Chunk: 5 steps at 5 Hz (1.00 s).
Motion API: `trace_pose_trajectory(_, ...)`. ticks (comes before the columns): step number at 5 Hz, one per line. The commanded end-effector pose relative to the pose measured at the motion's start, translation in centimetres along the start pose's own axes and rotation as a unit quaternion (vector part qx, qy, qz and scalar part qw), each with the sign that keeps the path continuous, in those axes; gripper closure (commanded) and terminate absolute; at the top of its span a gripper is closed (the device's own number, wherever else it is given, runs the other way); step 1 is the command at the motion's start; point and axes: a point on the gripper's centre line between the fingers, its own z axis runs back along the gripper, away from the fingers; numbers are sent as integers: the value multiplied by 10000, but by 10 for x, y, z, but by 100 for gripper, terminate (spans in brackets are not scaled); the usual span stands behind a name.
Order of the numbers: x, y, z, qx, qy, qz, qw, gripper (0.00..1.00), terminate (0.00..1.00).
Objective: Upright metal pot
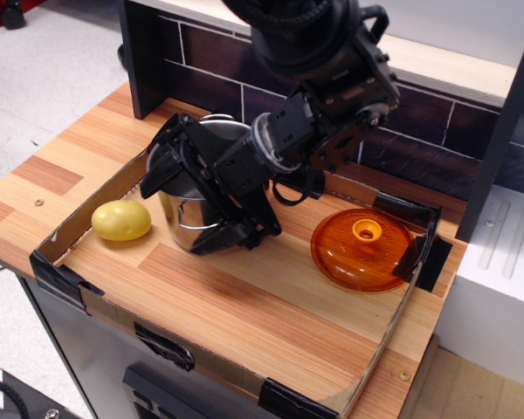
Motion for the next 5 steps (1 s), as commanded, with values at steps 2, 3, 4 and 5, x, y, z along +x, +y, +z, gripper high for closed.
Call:
trace_pose_trajectory(2, 16, 24, 41, -2234, 651, 298, 9721, 0, 0)
trace_pose_trajectory(3, 16, 21, 36, -2353, 686, 281, 9691, 0, 0)
trace_pose_trajectory(4, 14, 30, 47, -3350, 472, 169, 9409, 0, 0)
trace_pose_trajectory(5, 14, 60, 79, -3875, 169, 373, 9209, 0, 0)
